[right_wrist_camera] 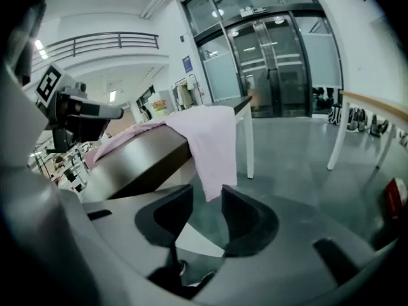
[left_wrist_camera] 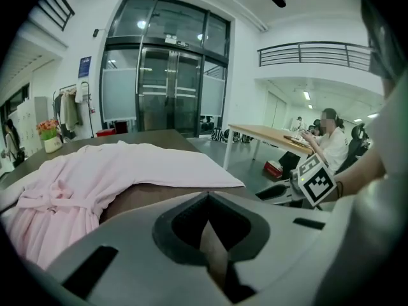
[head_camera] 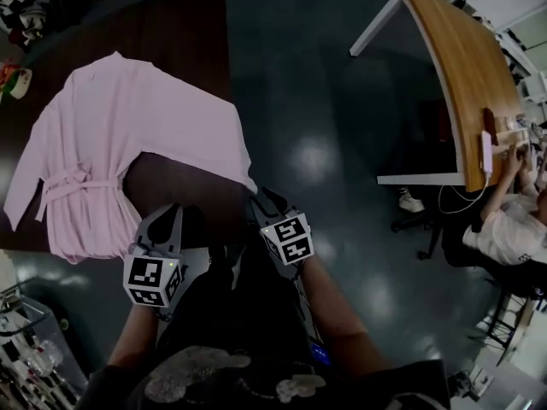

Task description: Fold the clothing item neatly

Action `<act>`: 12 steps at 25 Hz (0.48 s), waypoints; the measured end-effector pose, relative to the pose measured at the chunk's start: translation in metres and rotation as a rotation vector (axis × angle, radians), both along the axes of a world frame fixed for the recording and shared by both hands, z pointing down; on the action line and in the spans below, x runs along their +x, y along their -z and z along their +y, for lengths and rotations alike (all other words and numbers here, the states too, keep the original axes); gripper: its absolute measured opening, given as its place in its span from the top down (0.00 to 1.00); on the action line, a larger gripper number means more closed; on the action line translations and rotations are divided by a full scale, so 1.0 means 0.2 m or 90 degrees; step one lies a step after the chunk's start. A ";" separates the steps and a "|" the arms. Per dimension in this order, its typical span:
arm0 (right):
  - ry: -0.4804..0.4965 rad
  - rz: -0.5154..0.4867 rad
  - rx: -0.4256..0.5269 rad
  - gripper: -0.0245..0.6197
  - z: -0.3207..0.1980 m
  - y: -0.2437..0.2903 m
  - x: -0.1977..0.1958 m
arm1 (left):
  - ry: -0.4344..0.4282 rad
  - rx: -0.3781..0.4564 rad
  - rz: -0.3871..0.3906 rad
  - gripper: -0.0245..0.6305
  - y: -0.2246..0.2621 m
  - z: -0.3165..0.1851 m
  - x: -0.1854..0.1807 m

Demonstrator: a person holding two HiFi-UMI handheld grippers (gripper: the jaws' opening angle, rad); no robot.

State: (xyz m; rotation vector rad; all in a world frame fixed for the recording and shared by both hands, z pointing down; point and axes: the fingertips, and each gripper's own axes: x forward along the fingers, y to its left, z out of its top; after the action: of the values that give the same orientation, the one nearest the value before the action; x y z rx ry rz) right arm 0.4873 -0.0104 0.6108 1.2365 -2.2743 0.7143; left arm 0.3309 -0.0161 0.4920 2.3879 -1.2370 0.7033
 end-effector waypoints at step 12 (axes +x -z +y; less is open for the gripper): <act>0.038 0.049 0.010 0.95 -0.14 -0.03 0.13 | 0.105 -0.010 -0.014 0.95 -0.01 0.00 -0.01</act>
State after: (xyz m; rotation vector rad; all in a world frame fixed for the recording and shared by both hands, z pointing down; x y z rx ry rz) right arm 0.5136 -0.0377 0.6174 1.1774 -2.2477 0.6180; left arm 0.3284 -0.0156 0.4944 2.2387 -1.4131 0.6870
